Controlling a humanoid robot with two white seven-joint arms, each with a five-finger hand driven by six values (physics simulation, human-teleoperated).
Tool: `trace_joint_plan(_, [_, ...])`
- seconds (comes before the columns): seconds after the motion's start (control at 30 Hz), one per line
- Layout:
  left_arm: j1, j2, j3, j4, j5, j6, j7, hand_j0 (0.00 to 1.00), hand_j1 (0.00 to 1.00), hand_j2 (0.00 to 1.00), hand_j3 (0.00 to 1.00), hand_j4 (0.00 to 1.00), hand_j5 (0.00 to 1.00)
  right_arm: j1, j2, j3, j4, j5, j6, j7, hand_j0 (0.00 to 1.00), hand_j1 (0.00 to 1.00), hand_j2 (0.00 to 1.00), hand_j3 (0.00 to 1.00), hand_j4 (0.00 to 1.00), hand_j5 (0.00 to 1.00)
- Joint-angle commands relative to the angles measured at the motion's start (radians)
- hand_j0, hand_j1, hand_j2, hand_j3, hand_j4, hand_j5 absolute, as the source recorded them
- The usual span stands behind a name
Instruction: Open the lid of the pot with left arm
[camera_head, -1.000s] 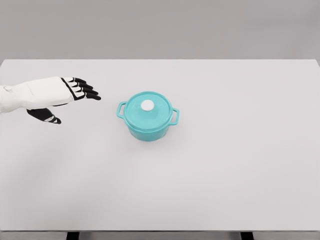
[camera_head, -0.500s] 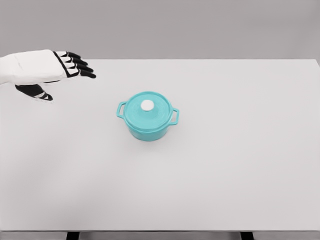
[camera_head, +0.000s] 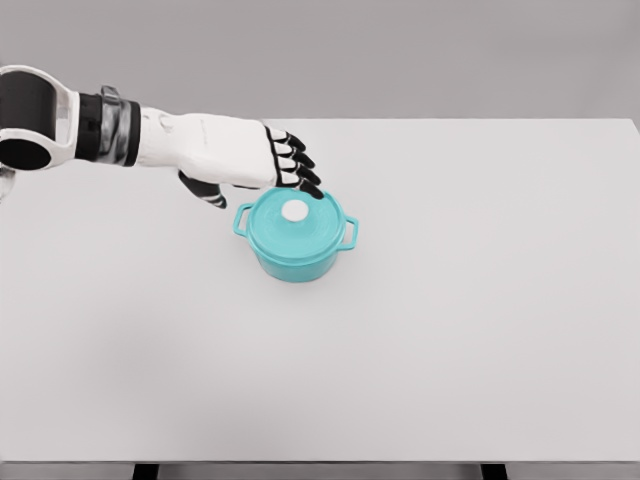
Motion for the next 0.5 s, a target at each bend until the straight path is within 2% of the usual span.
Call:
trace_joint_plan(0.0, [0.000,-0.022,-0.015,0.003,-0.001,0.002,0.000,1.00,1.00,1.00,1.00,1.00,1.00,0.000,0.000,0.000,0.000,0.000,0.000,0.000,1.00,1.00,1.00,1.00,1.00,1.00])
trace_joint_plan(0.1, [-0.002,-0.074,-0.049,0.064,-0.018,0.002,0.000,1.00,1.00,1.00,1.00,1.00,1.00,0.000,0.000,0.000,0.000,0.000,0.000,0.000,1.00,1.00,1.00,1.00,1.00,1.00])
trace_joint_plan(0.13, [-0.003,-0.105,-0.056,0.104,-0.073,0.002,0.000,1.00,1.00,1.00,1.00,1.00,1.00,0.000,0.000,0.000,0.000,0.000,0.000,0.000,1.00,1.00,1.00,1.00,1.00,1.00])
trace_joint_plan(0.2, [-0.005,-0.133,-0.073,0.136,-0.092,0.002,0.000,1.00,1.00,1.00,1.00,1.00,1.00,0.000,0.000,0.000,0.000,0.000,0.000,0.000,1.00,1.00,1.00,1.00,1.00,1.00])
trace_joint_plan(0.3, [-0.008,-0.149,-0.078,0.142,-0.092,0.002,0.000,0.98,0.98,0.98,0.98,0.98,0.98,0.000,0.000,0.000,0.000,0.000,0.000,0.000,1.00,1.00,1.00,1.00,1.00,1.00])
trace_joint_plan(0.47, [-0.015,-0.169,-0.078,0.144,-0.092,0.002,0.000,0.86,0.86,0.86,0.86,0.86,0.86,0.000,0.000,0.000,0.000,0.000,0.000,0.000,1.00,1.00,1.00,1.00,1.00,1.00])
